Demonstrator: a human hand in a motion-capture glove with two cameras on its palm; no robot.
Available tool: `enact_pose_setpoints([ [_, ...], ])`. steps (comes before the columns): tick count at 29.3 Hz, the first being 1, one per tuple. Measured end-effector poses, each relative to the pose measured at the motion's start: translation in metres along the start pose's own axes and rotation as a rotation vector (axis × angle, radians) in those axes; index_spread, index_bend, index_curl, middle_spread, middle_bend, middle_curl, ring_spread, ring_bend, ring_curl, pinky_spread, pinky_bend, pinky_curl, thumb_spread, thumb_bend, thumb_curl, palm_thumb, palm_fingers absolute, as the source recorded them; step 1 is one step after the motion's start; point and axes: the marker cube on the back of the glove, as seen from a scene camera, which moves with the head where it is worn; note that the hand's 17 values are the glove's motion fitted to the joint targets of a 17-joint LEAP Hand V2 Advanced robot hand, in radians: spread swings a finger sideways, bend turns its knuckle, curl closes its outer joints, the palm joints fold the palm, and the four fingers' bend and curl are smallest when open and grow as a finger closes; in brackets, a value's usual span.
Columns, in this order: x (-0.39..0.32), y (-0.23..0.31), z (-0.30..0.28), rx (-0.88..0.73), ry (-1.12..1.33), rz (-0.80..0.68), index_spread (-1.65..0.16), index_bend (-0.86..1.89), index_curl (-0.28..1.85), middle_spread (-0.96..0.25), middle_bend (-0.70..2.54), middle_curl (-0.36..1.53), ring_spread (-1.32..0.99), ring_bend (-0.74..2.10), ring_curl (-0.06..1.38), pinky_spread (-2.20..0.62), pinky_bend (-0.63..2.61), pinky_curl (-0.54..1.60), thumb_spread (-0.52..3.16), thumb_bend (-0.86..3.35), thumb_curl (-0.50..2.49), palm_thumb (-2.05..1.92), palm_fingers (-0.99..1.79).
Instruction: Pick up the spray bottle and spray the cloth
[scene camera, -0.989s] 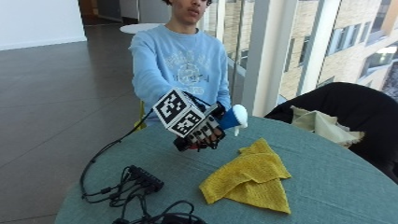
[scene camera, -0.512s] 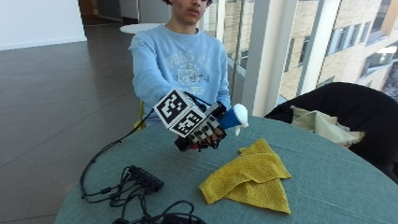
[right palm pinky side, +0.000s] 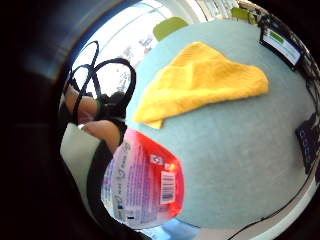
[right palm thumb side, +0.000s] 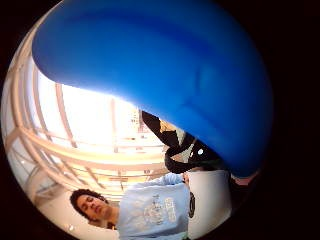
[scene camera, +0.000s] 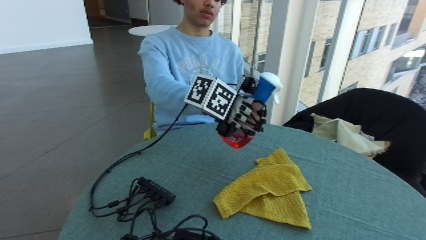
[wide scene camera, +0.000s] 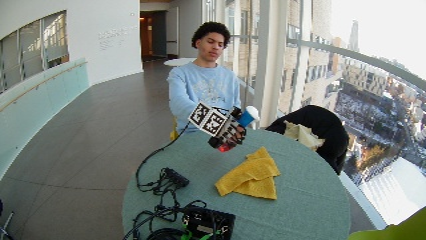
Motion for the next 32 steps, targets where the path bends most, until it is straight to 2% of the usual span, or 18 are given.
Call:
enact_pose_setpoints([
  [7,-0.059,-0.006,0.069,0.066,-0.137,-0.228,-0.18,0.13,0.32,-0.08,0.41,0.47,-0.04,0.57,0.39,0.05,0.33,0.37,0.88,-0.02,0.61,0.84,1.13],
  [18,-0.093,-0.014,0.193,0.084,-0.253,-0.378,-0.19,0.12,0.33,-0.08,0.39,0.46,-0.05,0.54,0.38,0.05,0.31,0.37,0.90,-0.02,0.60,0.85,1.12],
  [24,-0.093,-0.018,0.218,0.089,-0.262,-0.404,-0.19,0.12,0.32,-0.08,0.38,0.46,-0.05,0.54,0.38,0.05,0.30,0.37,0.91,-0.02,0.60,0.85,1.12],
  [32,-0.088,-0.021,0.223,0.080,-0.267,-0.390,-0.19,0.11,0.32,-0.08,0.38,0.46,-0.05,0.53,0.38,0.05,0.30,0.37,0.92,-0.02,0.59,0.85,1.12],
])
